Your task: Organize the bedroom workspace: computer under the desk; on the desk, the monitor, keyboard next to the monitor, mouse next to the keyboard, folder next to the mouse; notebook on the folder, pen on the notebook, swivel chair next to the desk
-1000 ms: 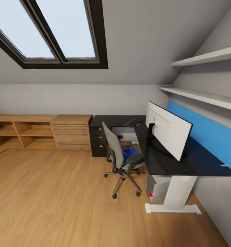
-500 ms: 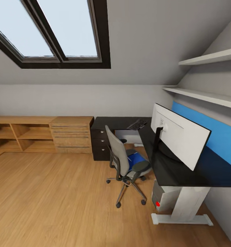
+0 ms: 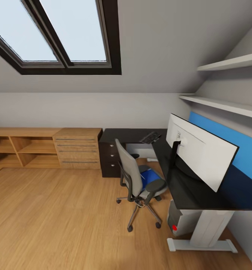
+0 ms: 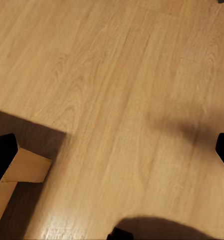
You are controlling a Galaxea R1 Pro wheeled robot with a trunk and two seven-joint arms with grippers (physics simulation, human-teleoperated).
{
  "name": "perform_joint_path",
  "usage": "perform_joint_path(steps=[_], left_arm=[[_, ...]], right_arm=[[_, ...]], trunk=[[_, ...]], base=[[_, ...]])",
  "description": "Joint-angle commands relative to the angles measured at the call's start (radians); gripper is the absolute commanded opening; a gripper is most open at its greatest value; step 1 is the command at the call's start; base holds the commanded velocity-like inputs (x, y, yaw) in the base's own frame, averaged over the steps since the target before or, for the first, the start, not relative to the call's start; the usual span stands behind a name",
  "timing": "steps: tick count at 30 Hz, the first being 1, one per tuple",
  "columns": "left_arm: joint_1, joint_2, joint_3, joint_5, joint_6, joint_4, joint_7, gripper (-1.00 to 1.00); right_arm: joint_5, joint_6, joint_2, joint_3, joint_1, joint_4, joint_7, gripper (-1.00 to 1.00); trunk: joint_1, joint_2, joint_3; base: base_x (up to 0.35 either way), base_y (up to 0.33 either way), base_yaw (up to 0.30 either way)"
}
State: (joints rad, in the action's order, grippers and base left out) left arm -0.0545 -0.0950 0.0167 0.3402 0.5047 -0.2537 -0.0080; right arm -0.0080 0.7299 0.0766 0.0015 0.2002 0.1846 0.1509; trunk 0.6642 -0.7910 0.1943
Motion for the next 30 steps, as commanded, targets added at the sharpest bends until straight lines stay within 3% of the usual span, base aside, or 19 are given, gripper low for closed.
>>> perform_joint_path(steps=[1, 10, 19, 22, 24, 25, 28, 29, 30], left_arm=[[-0.001, 0.0, 0.002, 0.003, 0.003, 0.001, -0.001, 1.0], [-0.001, 0.003, 0.0, 0.007, 0.004, -0.005, 0.002, 1.0], [-0.001, 0.018, -0.02, 0.02, 0.004, -0.023, 0.009, 1.0], [-0.001, 0.019, -0.041, 0.021, 0.013, -0.058, 0.01, 1.0], [-0.001, 0.022, -0.044, 0.02, 0.043, -0.111, 0.028, 1.0], [0.0, 0.023, -0.046, 0.022, 0.073, -0.209, 0.066, 1.0], [0.018, 0.024, -0.046, 0.023, 0.076, -0.283, 0.087, 1.0], [0.126, 0.029, -0.045, 0.022, 0.074, -0.479, 0.178, 1.0], [0.143, 0.03, -0.044, 0.022, 0.073, -0.505, 0.183, 1.0]], right_arm=[[0.001, 0.004, 0.0, 0.001, 0.001, -0.001, 0.002, 1.0], [0.03, 0.004, 0.0, 0.0, 0.001, -0.002, 0.001, 1.0], [0.031, 0.005, 0.003, 0.003, 0.001, -0.002, 0.001, 1.0], [0.047, 0.007, 0.005, 0.005, 0.001, -0.001, 0.0, 1.0], [0.08, 0.007, 0.005, 0.003, 0.001, -0.002, 0.001, 1.0], [0.087, 0.006, 0.003, 0.001, 0.001, -0.001, 0.002, 1.0], [0.087, 0.006, 0.003, 0.001, 0.001, -0.001, 0.002, 1.0], [0.087, 0.006, 0.003, 0.0, 0.001, -0.001, 0.002, 1.0], [0.087, 0.006, 0.003, 0.0, 0.001, -0.001, 0.002, 1.0]], trunk=[[0.0, -0.001, 0.001], [0.0, -0.001, 0.001], [0.035, -0.064, 0.03], [0.046, -0.085, 0.039], [0.054, -0.099, 0.045], [0.058, -0.106, 0.048], [0.069, -0.127, 0.058], [0.073, -0.134, 0.061], [0.077, -0.141, 0.064]], base=[[0.202, 0.17, 0.0], [0.121, 0.118, 0.0], [0.003, 0.004, 0.0], [0.0, 0.0, 0.0], [0.0, 0.0, 0.0], [0.0, 0.0, 0.0], [0.0, 0.0, 0.0], [0.0, 0.0, 0.0], [0.0, 0.0, 0.0]])
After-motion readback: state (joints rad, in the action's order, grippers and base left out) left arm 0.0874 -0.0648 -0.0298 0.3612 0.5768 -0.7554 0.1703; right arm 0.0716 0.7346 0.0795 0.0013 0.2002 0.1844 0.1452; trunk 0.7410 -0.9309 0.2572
